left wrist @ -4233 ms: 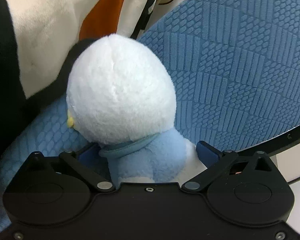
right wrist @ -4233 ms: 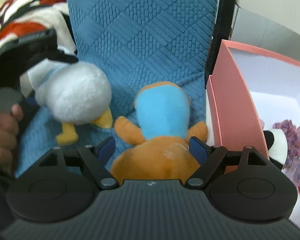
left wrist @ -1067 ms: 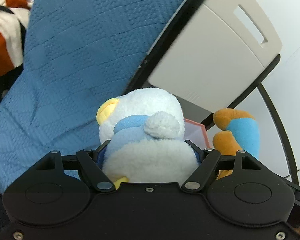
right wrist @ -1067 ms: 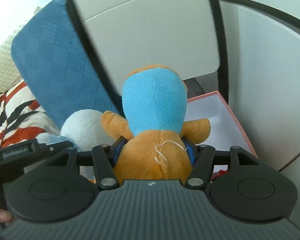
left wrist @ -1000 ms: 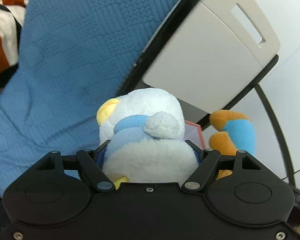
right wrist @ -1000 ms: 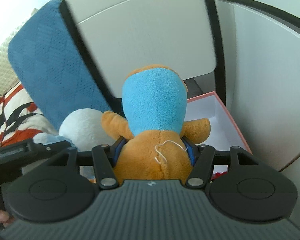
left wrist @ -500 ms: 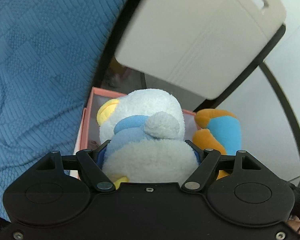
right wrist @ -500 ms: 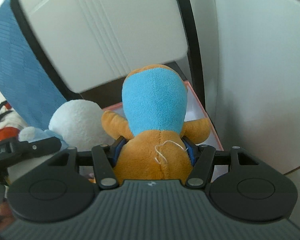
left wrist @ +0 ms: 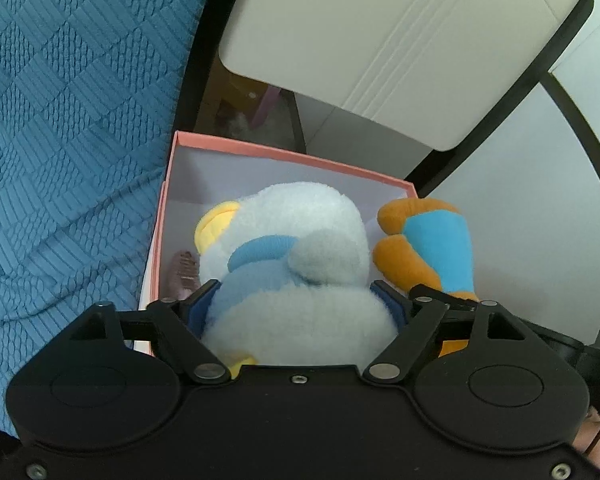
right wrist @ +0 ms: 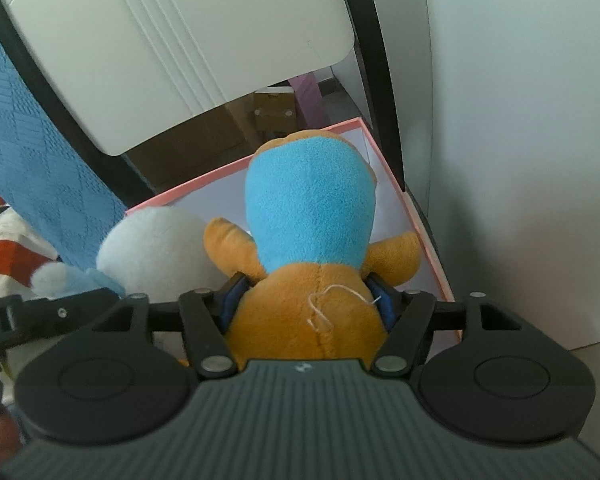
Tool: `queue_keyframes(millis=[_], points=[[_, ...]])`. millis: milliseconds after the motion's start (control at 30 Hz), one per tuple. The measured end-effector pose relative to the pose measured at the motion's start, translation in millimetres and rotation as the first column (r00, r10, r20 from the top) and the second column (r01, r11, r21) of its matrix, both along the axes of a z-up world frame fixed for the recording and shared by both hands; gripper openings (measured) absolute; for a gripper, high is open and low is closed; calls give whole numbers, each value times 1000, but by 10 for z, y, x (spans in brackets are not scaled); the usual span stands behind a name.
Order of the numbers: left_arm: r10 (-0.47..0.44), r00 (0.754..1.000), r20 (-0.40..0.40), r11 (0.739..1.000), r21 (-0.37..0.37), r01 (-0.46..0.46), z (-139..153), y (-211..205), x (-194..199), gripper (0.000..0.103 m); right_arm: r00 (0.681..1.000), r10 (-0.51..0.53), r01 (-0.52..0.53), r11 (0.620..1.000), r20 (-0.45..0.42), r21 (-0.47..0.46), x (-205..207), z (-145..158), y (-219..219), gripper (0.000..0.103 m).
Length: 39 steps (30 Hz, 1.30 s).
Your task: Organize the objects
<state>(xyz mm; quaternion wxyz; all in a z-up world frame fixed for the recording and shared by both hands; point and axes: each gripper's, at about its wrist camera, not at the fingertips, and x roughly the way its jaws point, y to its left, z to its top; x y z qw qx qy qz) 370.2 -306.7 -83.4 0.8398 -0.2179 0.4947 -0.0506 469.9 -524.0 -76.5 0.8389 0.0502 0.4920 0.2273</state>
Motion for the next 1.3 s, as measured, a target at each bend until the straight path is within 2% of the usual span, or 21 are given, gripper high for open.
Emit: queue_keyframes(millis=[100, 200, 300, 567, 767, 933, 1033, 1300], points=[[-20, 1000, 13, 1000, 1, 20, 69, -3, -30, 89, 1000, -5, 5, 1000, 0, 8, 46, 87, -106, 75], [-40, 999, 30, 999, 25, 39, 216, -26, -110, 90, 999, 6, -7, 1000, 47, 23, -48, 313, -152, 76], [-57, 997, 58, 998, 7, 57, 362, 1, -210, 90, 995, 14, -18, 999, 94, 35, -179, 551, -173, 76], [-75, 987, 139, 997, 30, 72, 879, 132, -585, 91, 983, -7, -12, 995, 183, 99, -654, 1183, -259, 76], [-101, 967, 232, 995, 39, 95, 1337, 262, -1036, 100, 974, -32, 0, 990, 225, 142, -1138, 1552, -325, 76], [-142, 954, 264, 989, 66, 129, 1565, 416, -1360, 102, 970, -38, 6, 991, 240, 132, -1569, 1641, -275, 76], [-152, 953, 263, 988, 54, 143, 1644, 558, -1580, 102, 967, -48, 19, 993, 250, 118, -1826, 1619, -244, 76], [-174, 948, 265, 985, 50, 167, 1568, 871, -1989, 103, 967, -78, 58, 994, 244, 91, -2433, 1487, -148, 76]])
